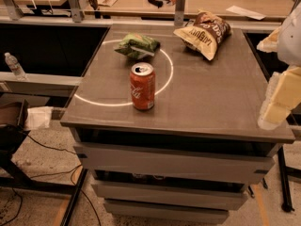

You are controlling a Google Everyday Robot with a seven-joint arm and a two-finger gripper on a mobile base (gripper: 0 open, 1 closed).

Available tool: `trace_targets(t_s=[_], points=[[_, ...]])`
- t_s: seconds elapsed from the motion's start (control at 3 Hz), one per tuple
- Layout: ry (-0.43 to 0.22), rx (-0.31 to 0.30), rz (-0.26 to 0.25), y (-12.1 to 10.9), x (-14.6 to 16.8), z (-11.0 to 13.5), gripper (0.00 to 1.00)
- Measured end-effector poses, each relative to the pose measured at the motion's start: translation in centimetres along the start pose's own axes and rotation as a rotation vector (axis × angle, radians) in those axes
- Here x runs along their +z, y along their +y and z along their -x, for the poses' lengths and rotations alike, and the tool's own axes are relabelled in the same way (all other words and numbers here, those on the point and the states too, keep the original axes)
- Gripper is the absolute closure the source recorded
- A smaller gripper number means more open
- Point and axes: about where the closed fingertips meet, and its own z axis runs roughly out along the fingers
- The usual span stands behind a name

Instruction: Knock coke can over

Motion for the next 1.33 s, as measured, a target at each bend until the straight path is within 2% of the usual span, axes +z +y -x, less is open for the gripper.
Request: trace_targets(t_s=[0.67,1.0,1.33], points=[[-0.016,0.019,-0.018,-0.1,-0.2,-0.1,0.00],[-0.113,0.119,-0.032,-1.1,-0.3,-2.1,0.00],[-0.291,0.230,-0.008,-1.7,0.0,-3.2,0.00]])
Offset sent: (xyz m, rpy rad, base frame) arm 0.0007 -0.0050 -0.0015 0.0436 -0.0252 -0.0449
